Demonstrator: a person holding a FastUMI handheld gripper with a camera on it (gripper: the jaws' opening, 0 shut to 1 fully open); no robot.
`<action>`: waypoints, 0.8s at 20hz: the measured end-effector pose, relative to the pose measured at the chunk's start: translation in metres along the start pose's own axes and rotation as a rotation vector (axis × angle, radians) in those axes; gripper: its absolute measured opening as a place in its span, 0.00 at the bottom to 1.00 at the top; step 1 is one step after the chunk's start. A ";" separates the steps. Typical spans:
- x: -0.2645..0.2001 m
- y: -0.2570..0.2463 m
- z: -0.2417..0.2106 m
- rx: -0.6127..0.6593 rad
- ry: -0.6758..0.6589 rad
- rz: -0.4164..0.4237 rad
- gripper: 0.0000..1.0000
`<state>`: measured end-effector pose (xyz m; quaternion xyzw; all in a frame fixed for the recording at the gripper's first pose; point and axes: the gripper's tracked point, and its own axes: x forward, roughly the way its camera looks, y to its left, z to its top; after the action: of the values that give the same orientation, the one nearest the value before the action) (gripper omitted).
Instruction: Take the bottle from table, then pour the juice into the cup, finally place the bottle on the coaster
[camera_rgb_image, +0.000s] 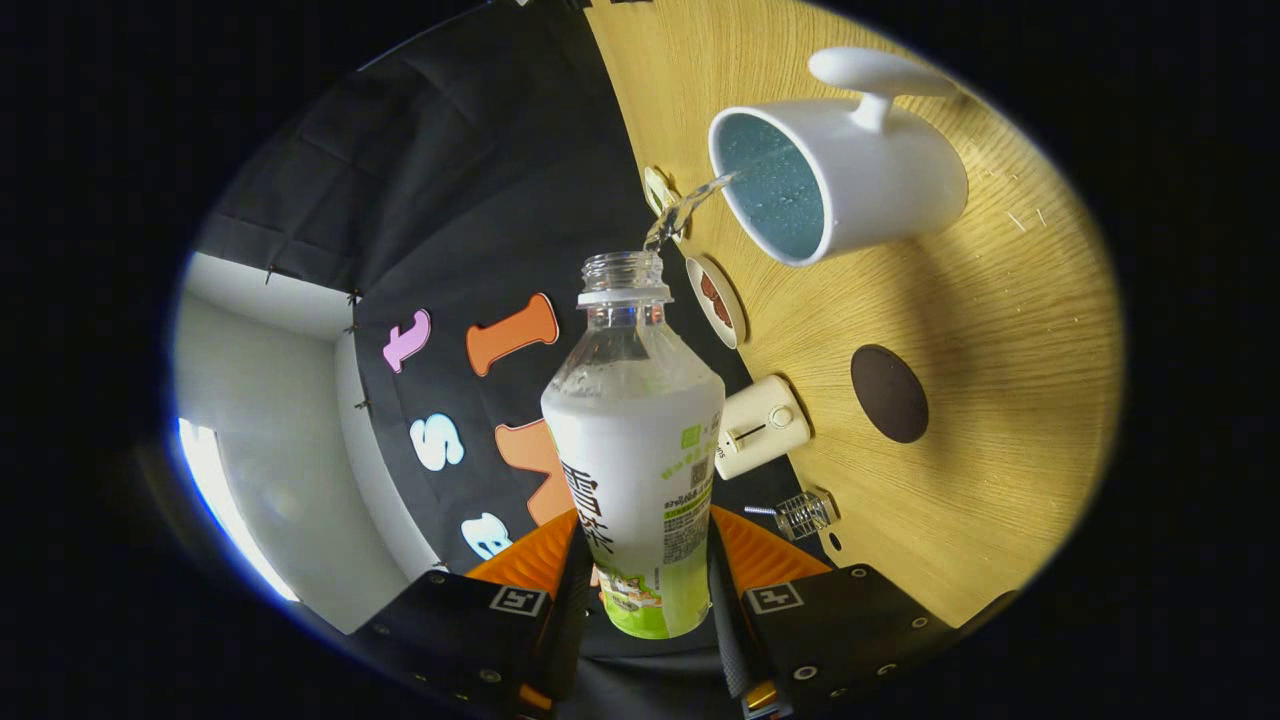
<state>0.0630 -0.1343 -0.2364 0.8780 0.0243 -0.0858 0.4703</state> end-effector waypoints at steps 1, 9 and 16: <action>-0.001 -0.002 0.001 0.006 -0.004 -0.006 0.58; 0.002 -0.002 -0.005 0.086 -0.002 -0.005 0.58; 0.006 0.019 -0.004 0.136 -0.010 0.037 0.58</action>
<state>0.0718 -0.1416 -0.2197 0.9078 0.0000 -0.0828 0.4112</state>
